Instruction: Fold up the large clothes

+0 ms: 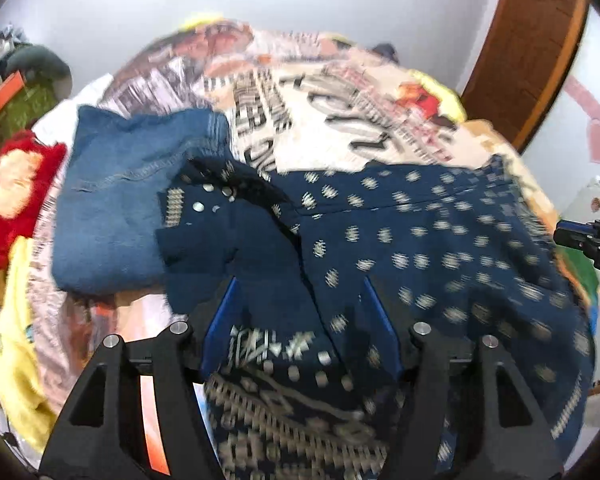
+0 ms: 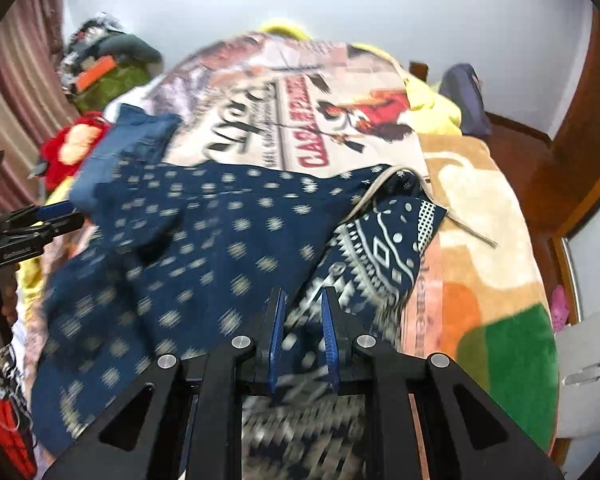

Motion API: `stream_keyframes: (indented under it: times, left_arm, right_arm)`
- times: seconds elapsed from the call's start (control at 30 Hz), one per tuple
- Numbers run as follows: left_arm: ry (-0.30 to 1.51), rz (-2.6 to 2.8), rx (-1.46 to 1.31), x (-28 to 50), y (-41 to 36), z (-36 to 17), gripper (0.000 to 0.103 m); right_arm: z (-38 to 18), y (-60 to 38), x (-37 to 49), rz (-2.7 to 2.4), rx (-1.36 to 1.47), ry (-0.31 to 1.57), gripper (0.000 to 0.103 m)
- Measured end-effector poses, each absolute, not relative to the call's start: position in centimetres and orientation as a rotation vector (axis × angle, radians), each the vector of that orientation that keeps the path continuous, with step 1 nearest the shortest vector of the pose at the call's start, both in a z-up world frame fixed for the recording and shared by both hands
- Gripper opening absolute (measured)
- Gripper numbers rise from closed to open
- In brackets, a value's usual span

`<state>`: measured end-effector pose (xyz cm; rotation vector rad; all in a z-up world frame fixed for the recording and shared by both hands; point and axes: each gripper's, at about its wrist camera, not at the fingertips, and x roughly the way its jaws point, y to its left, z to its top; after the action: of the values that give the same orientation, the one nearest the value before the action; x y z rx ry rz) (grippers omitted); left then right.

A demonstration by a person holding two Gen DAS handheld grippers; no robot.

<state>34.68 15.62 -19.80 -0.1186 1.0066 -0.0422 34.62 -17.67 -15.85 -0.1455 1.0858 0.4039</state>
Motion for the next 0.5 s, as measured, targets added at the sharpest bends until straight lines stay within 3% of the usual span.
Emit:
stream_keyframes:
  times: [0.2,0.27,0.3,0.33,0.37,0.4,0.5]
  left_arm:
    - [1.072,-0.018,-0.143,36.9,15.7,-25.3,0.066]
    - [1.056,-0.022,-0.148,36.6,16.0,-25.5,0.068]
    - [1.054,-0.017,-0.144,36.5,16.1,-25.6,0.068]
    - [1.054,-0.012,-0.137,36.4,16.1,-25.6,0.068]
    - [1.054,-0.008,-0.125,36.3,16.0,-25.6,0.068]
    - [1.055,-0.006,-0.115,36.2,15.9,-25.4,0.068]
    - [1.054,-0.019,-0.117,35.4,16.4,-24.8,0.066]
  right_arm:
    - [-22.4,-17.0,38.3,0.348,-0.265,1.165,0.015]
    - [-22.5,-16.9,38.1,0.36,-0.308,1.134,0.021]
    - [-22.6,-16.8,38.0,0.342,-0.347,1.119,0.041]
    - [-22.5,-16.8,37.9,0.266,-0.426,1.077,0.079]
    - [-22.5,-16.8,37.7,0.209,-0.473,1.041,0.094]
    - [-22.5,-17.3,37.7,0.195,-0.492,1.006,0.101]
    - [-22.4,-19.6,38.3,0.252,-0.351,1.069,0.101]
